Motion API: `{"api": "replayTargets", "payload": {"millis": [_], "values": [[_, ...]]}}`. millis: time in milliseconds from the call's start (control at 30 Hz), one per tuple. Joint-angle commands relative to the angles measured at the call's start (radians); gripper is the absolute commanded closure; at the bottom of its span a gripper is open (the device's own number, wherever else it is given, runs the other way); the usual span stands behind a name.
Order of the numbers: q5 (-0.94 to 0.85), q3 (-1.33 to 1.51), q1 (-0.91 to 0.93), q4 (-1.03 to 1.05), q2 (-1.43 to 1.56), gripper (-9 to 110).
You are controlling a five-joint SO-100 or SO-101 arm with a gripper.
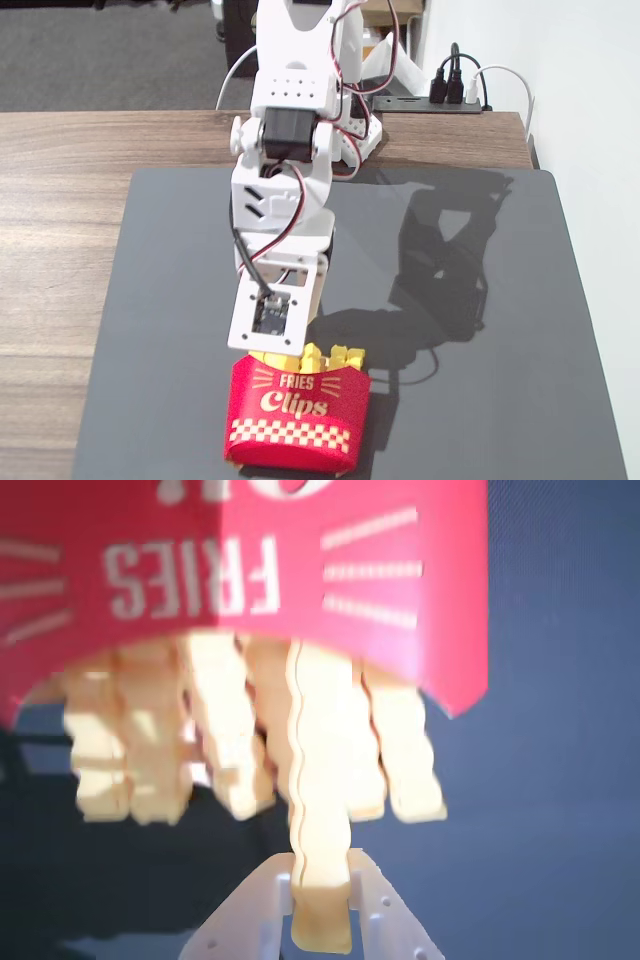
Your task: Grab a fry
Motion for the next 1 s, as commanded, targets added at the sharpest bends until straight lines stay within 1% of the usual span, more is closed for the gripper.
{"api": "replayTargets", "payload": {"millis": [0, 300, 500, 767, 967], "values": [[-0.003, 0.075, -0.003, -0.009, 0.126, 99], [-0.006, 0.416, -0.025, -0.060, 0.391, 99], [0.006, 0.591, -0.051, -0.008, 0.612, 99], [0.017, 0.715, -0.067, 0.120, 0.861, 99], [0.014, 0.732, -0.064, 0.209, 0.971, 99]]}}
